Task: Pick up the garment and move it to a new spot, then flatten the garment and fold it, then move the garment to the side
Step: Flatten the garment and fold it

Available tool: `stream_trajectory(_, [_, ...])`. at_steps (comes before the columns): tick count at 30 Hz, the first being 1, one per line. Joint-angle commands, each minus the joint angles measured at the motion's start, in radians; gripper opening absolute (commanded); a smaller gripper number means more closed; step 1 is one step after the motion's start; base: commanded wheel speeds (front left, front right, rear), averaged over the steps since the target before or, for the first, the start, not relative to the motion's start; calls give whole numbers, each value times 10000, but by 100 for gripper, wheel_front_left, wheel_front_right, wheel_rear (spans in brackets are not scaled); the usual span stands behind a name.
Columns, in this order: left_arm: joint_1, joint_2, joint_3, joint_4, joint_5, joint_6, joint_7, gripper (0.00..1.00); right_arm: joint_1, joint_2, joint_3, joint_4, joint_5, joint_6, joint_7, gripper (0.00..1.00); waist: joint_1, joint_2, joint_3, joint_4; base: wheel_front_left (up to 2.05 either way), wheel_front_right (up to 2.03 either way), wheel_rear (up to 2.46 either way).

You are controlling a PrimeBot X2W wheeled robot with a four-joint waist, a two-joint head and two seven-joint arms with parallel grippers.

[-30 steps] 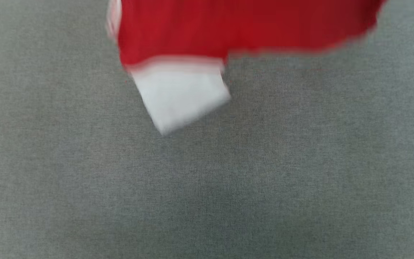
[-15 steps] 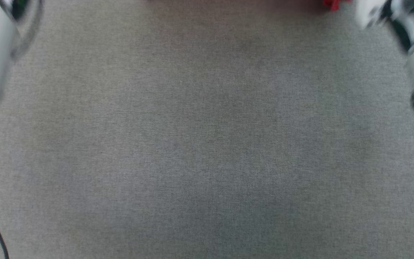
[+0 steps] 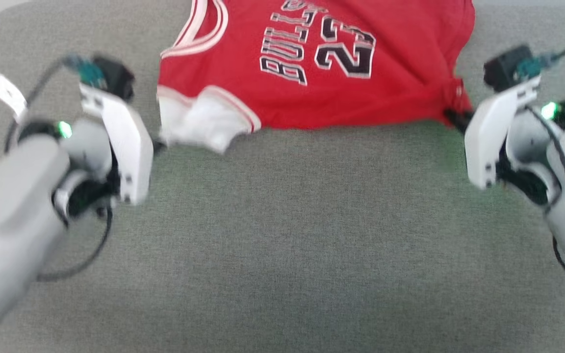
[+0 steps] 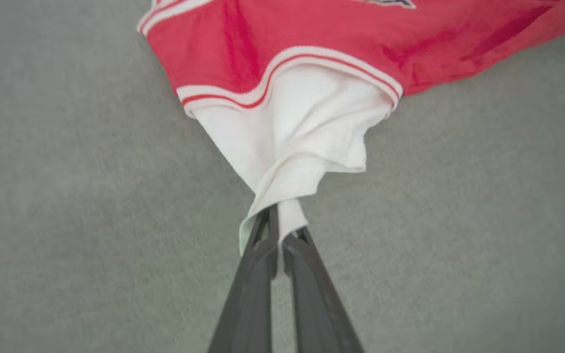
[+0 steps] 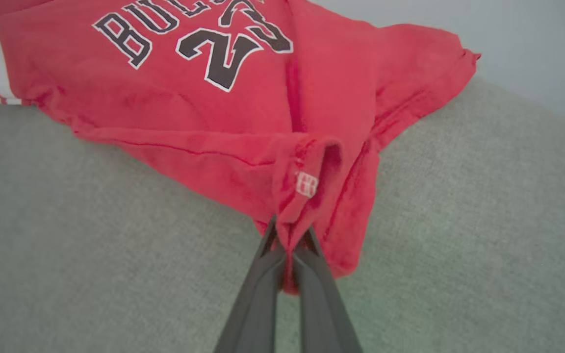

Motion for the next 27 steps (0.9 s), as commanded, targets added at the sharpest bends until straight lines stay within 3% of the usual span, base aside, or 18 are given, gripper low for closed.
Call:
stream_trajectory(1, [415,226,-42,-448,-202,248,200,0,394,-195,99,-382,137,-5,201,0,0,0,-70,-13,0,0,0])
stream_trajectory(8, [2453,1756,-328,-3941,-911,2262,1168,0,2517,-1400,55,-2726,1023,-3,1243,0,0,0,-296,-79,0,0,0])
stream_trajectory(9, [2453,1756,-328,-3941,-911,2262,1168,0,2517,-1400,55,-2726,1023,-3,1243,0,0,0,-296,-79,0,0,0])
stream_trajectory(10, [3020,2159,-399,-4924,-1060,2807,1281,0,3142,-1697,-14,-3355,1288,-3,1575,0,0,0,-339,-98,0,0,0])
stream_trajectory(14, [4022,2801,-608,-6454,-1480,3736,1443,0,4295,-2333,-305,-4444,1688,-3,2156,0,0,0,-397,-97,0,0,0])
stream_trajectory(24, [5655,3748,-1206,-8401,-2261,5051,2009,0,6601,-3490,-670,-6568,2810,-3,3600,0,0,0,-530,-153,0,0,0])
stream_trajectory(27, [5717,3832,-1102,-8723,-2401,5242,1940,0,7055,-3669,-991,-6988,3015,-3,3506,0,0,0,-518,-161,0,0,0])
